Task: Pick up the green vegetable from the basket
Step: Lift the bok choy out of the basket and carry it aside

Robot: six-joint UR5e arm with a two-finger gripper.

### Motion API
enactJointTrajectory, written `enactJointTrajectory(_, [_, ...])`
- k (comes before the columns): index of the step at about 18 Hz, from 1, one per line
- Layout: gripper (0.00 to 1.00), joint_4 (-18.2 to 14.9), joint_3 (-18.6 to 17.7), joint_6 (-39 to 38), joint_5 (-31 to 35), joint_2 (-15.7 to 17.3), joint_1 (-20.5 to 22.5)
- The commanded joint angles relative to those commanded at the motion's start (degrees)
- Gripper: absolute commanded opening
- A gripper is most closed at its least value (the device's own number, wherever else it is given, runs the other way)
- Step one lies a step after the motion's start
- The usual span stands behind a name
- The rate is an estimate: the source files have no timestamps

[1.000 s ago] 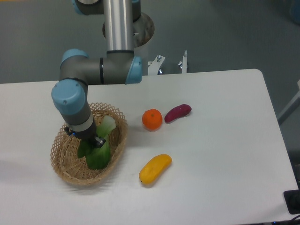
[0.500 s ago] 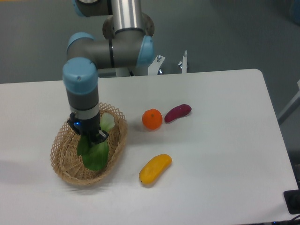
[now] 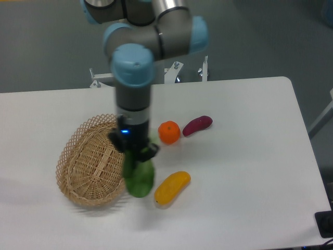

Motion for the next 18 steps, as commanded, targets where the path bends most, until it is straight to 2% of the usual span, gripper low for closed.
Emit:
enactJointTrajectory(3, [0.06,-2.3,0.0,5.4,0.4,-0.7,4.5])
enactJointTrajectory(7, [0.06,-2.6,0.3,11.1,4.4,-2.5,10.0])
enactJointTrajectory(10, [0.07,-2.6,1.0,21.3,5.2,-3.2,15.6])
enactJointTrajectory(12, [0.07,-2.6,2.5,25.8,6.1,-4.5,17.6])
enactJointTrajectory(14, [0.06,-3.2,5.1,26.5,7.3,-6.8,18.9])
enactJointTrajectory(15, [0.07,-4.8,6.7,27.0,7.6,-7.7,19.8])
enactJointTrajectory(17, [0.07,-10.2,10.3,30.2,7.8,-9.4,20.5])
enactJointTrajectory(18, [0.07,-11.6,11.4,31.4,8.3,-10.2,20.7])
